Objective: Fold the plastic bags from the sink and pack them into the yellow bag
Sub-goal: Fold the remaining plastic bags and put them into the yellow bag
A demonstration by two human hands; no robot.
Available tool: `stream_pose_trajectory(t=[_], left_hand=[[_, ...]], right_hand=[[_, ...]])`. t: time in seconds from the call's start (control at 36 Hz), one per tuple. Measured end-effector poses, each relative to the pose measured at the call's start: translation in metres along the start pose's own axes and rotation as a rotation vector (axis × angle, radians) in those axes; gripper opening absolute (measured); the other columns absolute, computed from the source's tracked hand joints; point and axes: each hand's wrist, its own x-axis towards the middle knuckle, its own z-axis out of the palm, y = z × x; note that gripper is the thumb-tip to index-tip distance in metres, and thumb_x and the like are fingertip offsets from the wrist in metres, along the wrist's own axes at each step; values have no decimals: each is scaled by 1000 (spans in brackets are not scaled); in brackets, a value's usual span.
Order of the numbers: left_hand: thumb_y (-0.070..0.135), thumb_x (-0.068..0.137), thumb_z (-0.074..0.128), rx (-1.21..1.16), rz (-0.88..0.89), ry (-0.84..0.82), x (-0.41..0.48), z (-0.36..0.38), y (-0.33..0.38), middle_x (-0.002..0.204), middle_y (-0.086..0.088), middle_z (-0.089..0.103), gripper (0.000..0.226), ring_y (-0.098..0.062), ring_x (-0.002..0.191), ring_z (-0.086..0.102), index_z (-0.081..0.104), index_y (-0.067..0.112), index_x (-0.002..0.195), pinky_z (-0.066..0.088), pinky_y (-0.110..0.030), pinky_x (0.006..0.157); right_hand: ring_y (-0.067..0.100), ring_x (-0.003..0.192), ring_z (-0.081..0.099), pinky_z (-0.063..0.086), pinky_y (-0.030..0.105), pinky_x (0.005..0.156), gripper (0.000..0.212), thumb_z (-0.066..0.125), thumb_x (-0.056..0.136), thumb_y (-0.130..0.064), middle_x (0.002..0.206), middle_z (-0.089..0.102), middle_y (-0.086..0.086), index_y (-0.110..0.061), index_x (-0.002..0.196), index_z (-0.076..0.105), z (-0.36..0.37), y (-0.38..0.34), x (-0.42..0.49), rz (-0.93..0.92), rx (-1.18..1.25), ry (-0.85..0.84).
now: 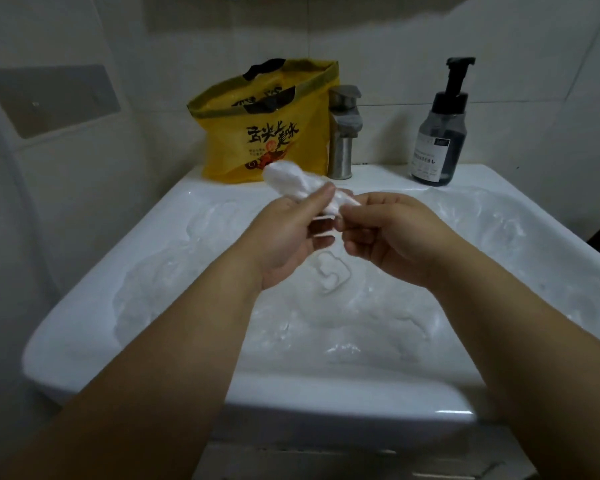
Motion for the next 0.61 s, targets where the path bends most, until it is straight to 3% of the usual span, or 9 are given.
stream_pose_trajectory(t=[0.08, 0.22, 0.39, 0.5, 0.56, 0.61], left_hand=[[19, 99, 51, -18, 31, 95, 2, -6, 0, 74, 3, 58, 15, -3, 62, 51, 63, 10, 97, 49, -17, 58], [13, 96, 55, -70, 122, 159, 1, -5, -1, 86, -1, 68, 8, -5, 71, 65, 61, 9, 100, 50, -16, 61], [7, 92, 61, -98, 128, 210, 0, -6, 1, 76, 2, 70, 4, -3, 64, 66, 64, 9, 93, 49, -13, 57], [15, 92, 60, -52, 90, 147, -1, -5, 2, 80, 3, 71, 5, -7, 77, 65, 64, 13, 95, 52, -20, 69], [29, 84, 63, -63, 42, 52, -2, -1, 1, 93, -4, 70, 25, -13, 86, 63, 64, 11, 101, 53, -27, 80], [42, 83, 60, 19, -27, -36, -5, 7, -2, 95, -5, 69, 36, -13, 84, 64, 64, 13, 103, 52, -27, 75]], right_hand=[[13, 53, 50, 49, 21, 50, 11, 51, 92, 1, 64, 61, 9, 0, 85, 59, -4, -1, 0, 9, -17, 31], [14, 57, 53, 51, 21, 53, 9, 53, 92, 1, 66, 62, 10, 4, 92, 62, -2, -1, -1, 10, -38, 33], [12, 57, 54, 55, 26, 61, 13, 56, 92, -8, 74, 65, 10, 0, 95, 66, -2, 1, -3, 18, -110, -11], [15, 62, 56, 54, 22, 59, 24, 52, 96, -16, 74, 65, 9, 4, 100, 65, -1, 1, -5, 16, -135, -23], [20, 66, 53, 53, 21, 59, 30, 49, 97, -15, 78, 61, 16, 12, 103, 61, 2, 3, -6, -7, -164, -19], [28, 73, 52, 50, 21, 58, 30, 47, 98, -13, 83, 58, 25, 15, 100, 59, 7, 7, -6, -21, -197, -26]])
